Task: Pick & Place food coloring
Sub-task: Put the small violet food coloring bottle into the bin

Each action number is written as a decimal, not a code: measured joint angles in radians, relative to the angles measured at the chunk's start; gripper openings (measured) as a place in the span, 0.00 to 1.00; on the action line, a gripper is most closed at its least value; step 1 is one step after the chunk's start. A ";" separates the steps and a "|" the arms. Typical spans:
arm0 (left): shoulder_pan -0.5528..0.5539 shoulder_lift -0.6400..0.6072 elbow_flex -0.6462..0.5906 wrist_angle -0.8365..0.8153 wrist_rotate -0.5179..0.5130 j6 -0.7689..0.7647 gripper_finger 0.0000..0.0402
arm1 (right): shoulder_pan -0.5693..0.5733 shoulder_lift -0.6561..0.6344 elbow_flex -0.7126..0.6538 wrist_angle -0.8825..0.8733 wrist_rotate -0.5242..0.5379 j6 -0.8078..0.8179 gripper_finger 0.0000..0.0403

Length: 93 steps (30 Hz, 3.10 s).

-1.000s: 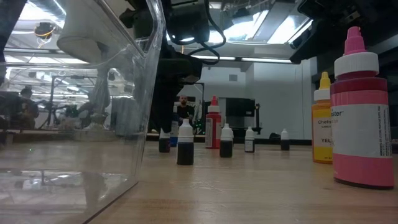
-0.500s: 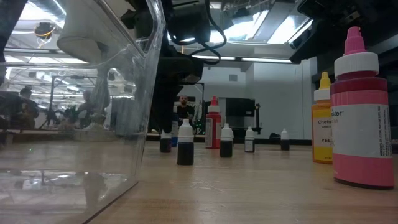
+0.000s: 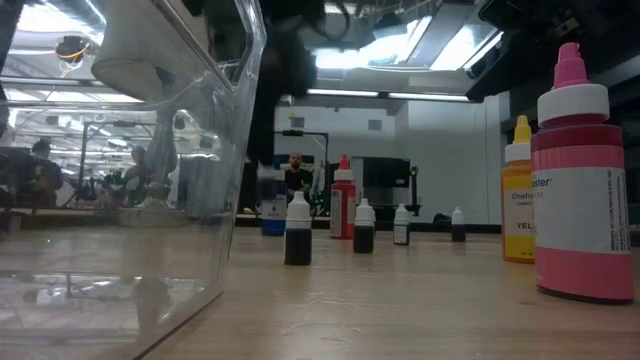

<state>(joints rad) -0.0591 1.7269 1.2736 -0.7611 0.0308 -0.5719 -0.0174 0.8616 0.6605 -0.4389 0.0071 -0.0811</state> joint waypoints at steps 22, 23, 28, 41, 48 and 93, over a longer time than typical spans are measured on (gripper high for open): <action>-0.510 -0.306 0.001 -0.121 -0.097 -0.461 0.10 | 0.000 0.000 0.000 0.003 0.000 0.014 0.06; -0.531 -0.298 0.001 -0.122 -0.107 -0.509 0.10 | 0.000 0.000 0.000 0.002 0.000 -0.006 0.06; -0.619 -0.251 0.001 -0.104 -0.155 -0.739 0.10 | 0.000 0.000 0.000 0.002 0.000 -0.060 0.06; -0.715 -0.020 0.006 0.045 -0.164 -1.024 0.09 | 0.000 0.000 0.000 0.001 -0.002 -0.089 0.06; -0.718 0.029 0.121 -0.150 -0.199 -1.038 0.09 | 0.000 0.000 0.000 0.001 -0.003 -0.086 0.06; -0.704 0.197 0.153 -0.181 -0.163 -1.036 0.14 | 0.000 0.000 0.000 0.001 -0.001 -0.111 0.06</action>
<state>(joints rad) -0.7635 1.9238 1.4261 -0.9422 -0.1317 -1.6075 -0.0170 0.8619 0.6601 -0.4381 0.0063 -0.1921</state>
